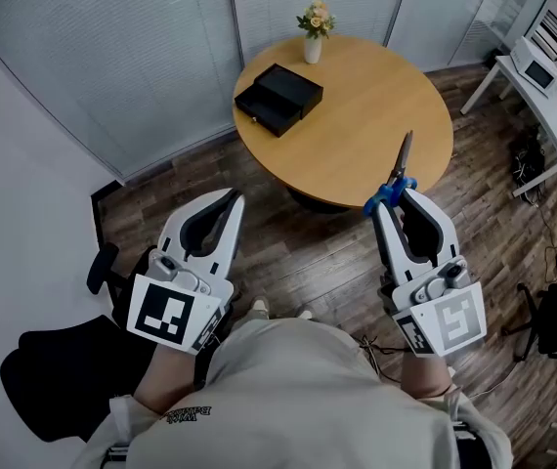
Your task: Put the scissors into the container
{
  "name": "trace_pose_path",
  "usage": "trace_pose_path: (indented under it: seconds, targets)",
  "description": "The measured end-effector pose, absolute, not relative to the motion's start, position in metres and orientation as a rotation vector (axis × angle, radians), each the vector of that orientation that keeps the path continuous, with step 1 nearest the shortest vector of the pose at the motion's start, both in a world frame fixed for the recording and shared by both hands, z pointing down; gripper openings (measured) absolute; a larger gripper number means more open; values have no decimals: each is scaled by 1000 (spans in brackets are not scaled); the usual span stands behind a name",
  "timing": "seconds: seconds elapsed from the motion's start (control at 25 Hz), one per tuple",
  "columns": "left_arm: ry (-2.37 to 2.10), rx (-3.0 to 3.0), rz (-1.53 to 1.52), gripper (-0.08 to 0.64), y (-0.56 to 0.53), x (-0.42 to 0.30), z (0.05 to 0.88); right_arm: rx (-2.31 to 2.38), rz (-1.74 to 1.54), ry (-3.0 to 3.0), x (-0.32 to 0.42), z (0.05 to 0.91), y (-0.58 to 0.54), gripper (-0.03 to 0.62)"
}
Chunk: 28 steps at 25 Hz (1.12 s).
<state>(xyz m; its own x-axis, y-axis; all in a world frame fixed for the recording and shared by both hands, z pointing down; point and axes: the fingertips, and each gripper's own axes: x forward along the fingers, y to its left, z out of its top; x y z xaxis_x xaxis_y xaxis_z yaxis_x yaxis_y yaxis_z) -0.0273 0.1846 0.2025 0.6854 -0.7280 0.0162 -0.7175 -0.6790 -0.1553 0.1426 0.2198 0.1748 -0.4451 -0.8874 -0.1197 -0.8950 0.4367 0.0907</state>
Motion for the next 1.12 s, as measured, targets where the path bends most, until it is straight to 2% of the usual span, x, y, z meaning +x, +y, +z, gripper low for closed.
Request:
trace_pose_path:
  seconds: [0.52, 1.12]
  targets:
    - [1244, -2738, -212, 21, 198, 31, 211, -1564, 153, 2656, 198, 189, 225, 97]
    - [1267, -2732, -251, 21, 192, 41, 235, -1550, 97, 2667, 215, 217, 214, 97]
